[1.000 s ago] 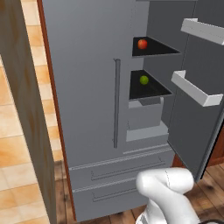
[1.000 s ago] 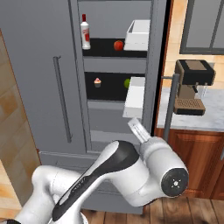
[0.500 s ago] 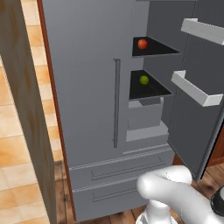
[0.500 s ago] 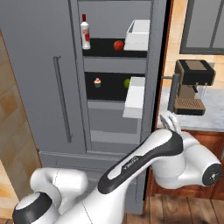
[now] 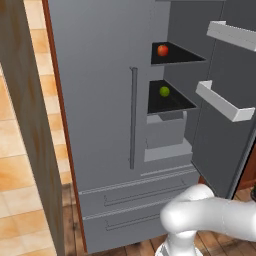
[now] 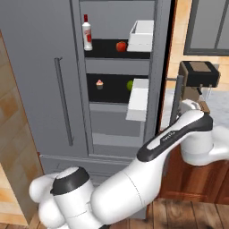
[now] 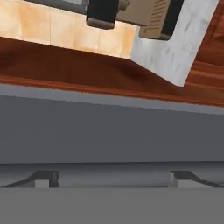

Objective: Place the tupperware on the top shelf of the fridge. Make space for the tupperware among the existing items by rearranging them on the shelves if needed. Close the fridge door when finished.

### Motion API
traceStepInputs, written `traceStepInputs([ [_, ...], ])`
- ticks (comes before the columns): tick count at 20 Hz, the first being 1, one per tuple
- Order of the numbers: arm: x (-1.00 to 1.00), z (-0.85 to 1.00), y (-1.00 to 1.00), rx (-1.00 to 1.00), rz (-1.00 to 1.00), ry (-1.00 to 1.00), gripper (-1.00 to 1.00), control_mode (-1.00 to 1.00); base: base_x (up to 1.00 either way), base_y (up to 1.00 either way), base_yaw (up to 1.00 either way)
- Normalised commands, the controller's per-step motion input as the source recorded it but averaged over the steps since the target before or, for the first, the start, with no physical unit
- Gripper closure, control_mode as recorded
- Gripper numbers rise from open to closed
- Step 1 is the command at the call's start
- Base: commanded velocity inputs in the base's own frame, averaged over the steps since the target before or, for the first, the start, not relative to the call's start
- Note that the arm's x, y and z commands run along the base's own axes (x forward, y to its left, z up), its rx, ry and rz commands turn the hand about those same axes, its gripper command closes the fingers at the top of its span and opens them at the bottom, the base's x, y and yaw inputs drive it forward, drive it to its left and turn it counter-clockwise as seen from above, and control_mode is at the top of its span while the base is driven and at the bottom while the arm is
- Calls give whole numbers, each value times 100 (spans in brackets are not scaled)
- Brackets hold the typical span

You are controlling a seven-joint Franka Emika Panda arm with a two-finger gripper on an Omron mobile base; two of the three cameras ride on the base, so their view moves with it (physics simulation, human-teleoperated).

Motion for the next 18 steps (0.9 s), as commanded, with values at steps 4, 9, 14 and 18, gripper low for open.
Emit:
traceStepInputs([
  [4, 61, -23, 13, 10, 21, 22, -100, -100, 0, 0, 0],
  [9, 28, -70, 85, 2, 33, 14, -100, -100, 0, 0, 0],
  [14, -44, -69, 20, 0, 10, -9, -100, -100, 0, 0, 0],
  [18, -3, -38, 2, 1, 0, -10, -100, -100, 0, 0, 0],
])
